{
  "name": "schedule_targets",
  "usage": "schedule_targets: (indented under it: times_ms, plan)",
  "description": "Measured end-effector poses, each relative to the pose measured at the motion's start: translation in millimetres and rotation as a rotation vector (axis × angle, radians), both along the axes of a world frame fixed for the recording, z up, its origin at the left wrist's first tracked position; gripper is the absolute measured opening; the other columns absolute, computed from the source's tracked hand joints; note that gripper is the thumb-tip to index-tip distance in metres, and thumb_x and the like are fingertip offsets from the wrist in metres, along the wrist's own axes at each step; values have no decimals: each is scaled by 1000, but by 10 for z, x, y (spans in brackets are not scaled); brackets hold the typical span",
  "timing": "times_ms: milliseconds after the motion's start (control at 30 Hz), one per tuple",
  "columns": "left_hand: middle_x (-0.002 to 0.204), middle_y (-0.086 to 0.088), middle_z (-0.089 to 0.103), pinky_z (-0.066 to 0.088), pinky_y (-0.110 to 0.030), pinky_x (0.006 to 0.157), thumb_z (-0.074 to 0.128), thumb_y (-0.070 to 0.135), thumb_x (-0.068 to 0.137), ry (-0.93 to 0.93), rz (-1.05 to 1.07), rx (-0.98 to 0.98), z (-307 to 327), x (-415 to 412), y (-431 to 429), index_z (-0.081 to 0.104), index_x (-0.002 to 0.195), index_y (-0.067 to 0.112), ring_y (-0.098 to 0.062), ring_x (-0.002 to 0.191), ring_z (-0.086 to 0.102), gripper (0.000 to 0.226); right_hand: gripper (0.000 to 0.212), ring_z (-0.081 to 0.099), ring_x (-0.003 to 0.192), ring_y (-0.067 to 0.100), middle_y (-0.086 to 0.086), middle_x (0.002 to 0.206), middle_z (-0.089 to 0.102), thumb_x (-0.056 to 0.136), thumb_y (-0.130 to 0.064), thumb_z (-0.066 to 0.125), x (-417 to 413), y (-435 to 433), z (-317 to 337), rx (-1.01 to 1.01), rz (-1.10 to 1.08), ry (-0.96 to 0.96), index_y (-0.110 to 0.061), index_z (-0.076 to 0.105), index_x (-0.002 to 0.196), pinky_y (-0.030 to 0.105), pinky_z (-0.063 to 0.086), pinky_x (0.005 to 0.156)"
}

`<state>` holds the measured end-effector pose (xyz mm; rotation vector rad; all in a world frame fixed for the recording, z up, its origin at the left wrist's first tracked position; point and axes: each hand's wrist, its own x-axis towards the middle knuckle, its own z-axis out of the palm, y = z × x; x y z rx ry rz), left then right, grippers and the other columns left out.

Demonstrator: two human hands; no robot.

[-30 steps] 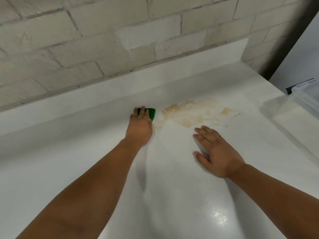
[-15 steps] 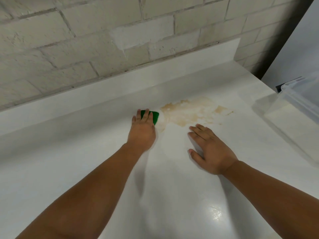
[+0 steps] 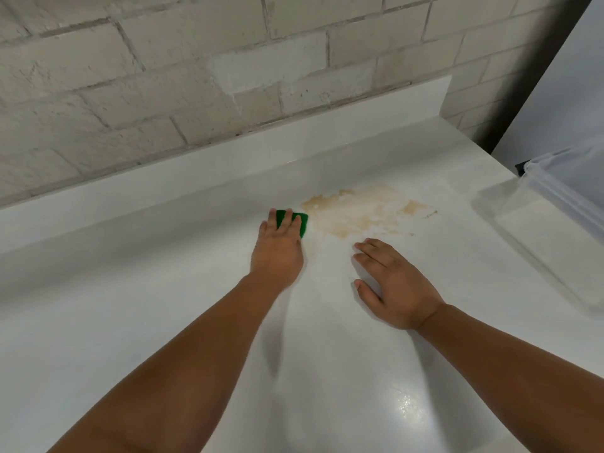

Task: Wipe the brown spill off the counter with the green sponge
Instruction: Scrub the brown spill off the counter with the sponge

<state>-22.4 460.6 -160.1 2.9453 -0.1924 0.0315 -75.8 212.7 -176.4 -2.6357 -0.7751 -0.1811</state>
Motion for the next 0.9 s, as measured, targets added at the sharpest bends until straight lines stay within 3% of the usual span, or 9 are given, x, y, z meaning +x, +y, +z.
schedule_targets:
  times_ms: [100, 233, 433, 567, 667, 767, 900]
  plan:
    - [164, -8, 16, 7, -42, 124, 30, 17, 101, -12, -126, 19, -17, -113, -234, 20, 156, 10, -30, 152, 4, 56, 52, 35, 141, 26, 9, 145, 48, 94, -39, 47, 5, 2, 7, -1, 9, -6, -5, 55, 133, 41, 31, 115]
    - [162, -3, 24, 12, -39, 124, 32, 20, 103, -25, -320, -68, -48, -402, 110, 30, 154, 13, -22, 153, 9, 52, 53, 33, 142, 26, 9, 146, 47, 95, -39, 44, 0, -5, 17, -16, 24, 0, -4, 55, 134, 41, 31, 116]
    - [163, -5, 22, 15, -43, 122, 32, 15, 101, -16, 22, -52, -27, -245, 35, 27, 155, 13, -30, 152, 8, 55, 54, 32, 143, 23, 6, 147, 48, 95, -41, 44, -2, 2, 28, -38, 1, 21, -6, 55, 134, 35, 28, 117]
    - [163, -1, 21, 5, -40, 124, 36, 10, 102, 22, -253, -119, 11, -499, -193, 28, 155, 18, -28, 153, 4, 54, 56, 34, 142, 23, 7, 146, 49, 94, -43, 43, -3, 0, 44, -43, 6, 27, -5, 57, 133, 33, 27, 117]
    - [161, 3, 24, -1, -34, 123, 34, 17, 103, 34, -374, -195, -20, -768, 137, 35, 152, 17, -22, 153, 4, 49, 56, 32, 143, 20, 5, 147, 48, 94, -43, 43, -13, -6, 45, -28, 2, 38, -6, 56, 133, 33, 29, 116]
    - [161, 0, 25, 6, -44, 124, 26, 25, 100, 39, -253, -173, -68, -686, 534, 35, 152, 15, -25, 152, 4, 53, 56, 30, 144, 18, 3, 148, 47, 94, -44, 41, -20, -2, 49, -17, -5, 42, -6, 56, 133, 31, 27, 116]
    - [164, -5, 18, 5, -48, 123, 32, 7, 99, 62, 49, -58, 30, -280, 288, 24, 155, 12, -34, 152, 1, 57, 57, 30, 144, 21, 5, 148, 46, 94, -43, 41, -16, 8, 63, -48, -1, 46, -5, 55, 134, 32, 26, 117]
